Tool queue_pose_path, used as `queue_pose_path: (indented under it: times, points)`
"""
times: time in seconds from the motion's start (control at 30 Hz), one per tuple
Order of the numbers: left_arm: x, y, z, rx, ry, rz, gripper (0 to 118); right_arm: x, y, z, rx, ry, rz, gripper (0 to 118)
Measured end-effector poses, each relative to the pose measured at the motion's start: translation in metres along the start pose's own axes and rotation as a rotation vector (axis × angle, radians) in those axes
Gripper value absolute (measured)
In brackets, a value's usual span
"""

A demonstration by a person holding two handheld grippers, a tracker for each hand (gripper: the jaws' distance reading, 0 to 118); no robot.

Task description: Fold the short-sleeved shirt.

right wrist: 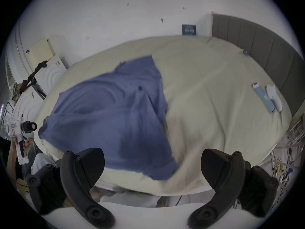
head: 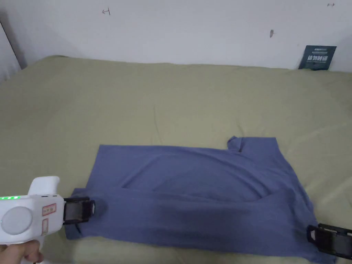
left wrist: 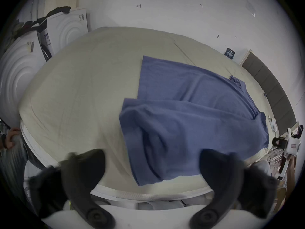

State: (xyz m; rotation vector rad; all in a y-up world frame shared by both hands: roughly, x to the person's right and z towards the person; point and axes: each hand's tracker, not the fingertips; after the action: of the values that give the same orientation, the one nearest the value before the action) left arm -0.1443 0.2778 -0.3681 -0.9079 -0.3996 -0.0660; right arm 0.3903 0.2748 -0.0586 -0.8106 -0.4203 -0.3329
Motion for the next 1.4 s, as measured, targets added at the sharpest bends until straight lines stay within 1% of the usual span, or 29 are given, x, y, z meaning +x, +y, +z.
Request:
queue_pose_path:
  times: [0.07, 0.1, 0.17, 0.2, 0.23, 0.27, 0.3, 0.33, 0.37, 0.43, 0.53, 0.7, 0.73, 0.77, 0.8, 0.83, 0.9, 0.93, 0.97, 1.03, 1.1, 1.13, 1.17, 1.23, 1.27, 1.3, 1.33, 1.37, 1.4]
  points:
    - [0.009, 0.014, 0.007, 0.060, 0.031, -0.012, 111, -0.008, 0.016, 0.003, 0.072, -0.021, 0.023, 117]
    - [0.014, 0.021, 0.009, 0.083, 0.020, -0.026, 111, -0.011, 0.024, 0.002, 0.095, -0.006, 0.033, 117]
    - [0.026, 0.034, 0.011, 0.136, -0.002, -0.036, 110, -0.026, 0.038, 0.001, 0.153, -0.017, 0.053, 116]
    - [0.031, 0.039, 0.010, 0.155, -0.005, -0.034, 108, -0.032, 0.043, 0.001, 0.183, -0.011, 0.065, 116]
    - [0.036, 0.045, 0.010, 0.173, -0.011, -0.039, 101, -0.034, 0.047, -0.005, 0.205, -0.001, 0.081, 113]
    - [0.041, 0.050, 0.008, 0.192, -0.016, -0.042, 79, -0.041, 0.052, -0.008, 0.216, 0.004, 0.083, 99]
    - [0.049, 0.054, 0.005, 0.203, -0.018, -0.050, 18, -0.048, 0.055, -0.010, 0.247, -0.019, 0.093, 41]
    - [0.051, 0.057, -0.001, 0.239, 0.003, -0.034, 0, -0.055, 0.059, -0.017, 0.262, -0.067, 0.112, 1]
    - [0.053, 0.065, -0.004, 0.221, 0.002, -0.046, 0, -0.056, 0.060, -0.019, 0.288, -0.085, 0.113, 1]
    - [0.054, 0.076, -0.015, 0.209, -0.003, -0.040, 0, -0.055, 0.073, -0.028, 0.226, -0.022, 0.095, 1]
    - [0.048, 0.100, -0.030, 0.188, 0.031, -0.033, 0, -0.061, 0.084, -0.047, 0.220, -0.034, 0.099, 1]
    - [0.032, 0.139, -0.086, 0.109, 0.051, -0.015, 0, -0.056, 0.110, -0.084, 0.182, -0.037, 0.109, 1]
    - [0.029, 0.149, -0.100, 0.080, 0.063, -0.008, 3, -0.054, 0.115, -0.096, 0.172, -0.045, 0.112, 1]
    - [0.025, 0.158, -0.113, 0.057, 0.067, -0.011, 18, -0.051, 0.119, -0.109, 0.165, -0.052, 0.119, 1]
    - [0.023, 0.165, -0.124, 0.037, 0.081, -0.015, 73, -0.049, 0.125, -0.117, 0.152, -0.059, 0.129, 1]
    - [0.025, 0.169, -0.140, 0.006, 0.091, -0.028, 117, -0.046, 0.131, -0.125, 0.138, -0.060, 0.136, 1]
    - [0.028, 0.169, -0.166, -0.076, 0.087, -0.041, 113, -0.048, 0.139, -0.134, 0.113, -0.058, 0.147, 1]
    - [0.036, 0.164, -0.172, -0.064, 0.131, -0.045, 113, -0.045, 0.144, -0.142, 0.098, -0.060, 0.152, 1]
    - [0.051, 0.193, -0.199, -0.100, 0.120, -0.044, 113, -0.043, 0.148, -0.150, 0.088, -0.066, 0.158, 1]
    - [0.069, 0.205, -0.220, -0.097, 0.124, -0.046, 113, -0.037, 0.151, -0.169, 0.055, -0.065, 0.167, 1]
    - [0.044, 0.184, -0.215, -0.139, 0.137, -0.064, 112, -0.031, 0.157, -0.184, 0.028, -0.075, 0.168, 1]
    - [0.048, 0.183, -0.215, -0.135, 0.143, -0.069, 110, -0.030, 0.160, -0.185, 0.018, -0.078, 0.165, 1]
    - [0.052, 0.183, -0.214, -0.134, 0.142, -0.075, 102, -0.032, 0.164, -0.180, 0.002, -0.082, 0.161, 1]
    - [0.047, 0.181, -0.224, -0.132, 0.108, -0.076, 45, -0.026, 0.170, -0.189, -0.025, -0.077, 0.153, 1]
    - [0.050, 0.181, -0.221, -0.105, 0.122, -0.098, 13, -0.024, 0.172, -0.192, -0.033, -0.079, 0.152, 1]
    - [0.052, 0.183, -0.219, -0.117, 0.054, -0.091, 0, -0.022, 0.173, -0.193, -0.031, -0.087, 0.154, 1]
    - [0.054, 0.185, -0.222, -0.127, 0.091, -0.104, 0, -0.020, 0.177, -0.197, -0.034, -0.089, 0.155, 2]
    - [0.047, 0.183, -0.223, -0.129, 0.085, -0.108, 0, -0.018, 0.183, -0.200, -0.040, -0.081, 0.143, 5]
    - [0.045, 0.184, -0.223, -0.129, 0.085, -0.107, 0, -0.016, 0.189, -0.205, -0.055, -0.079, 0.118, 27]
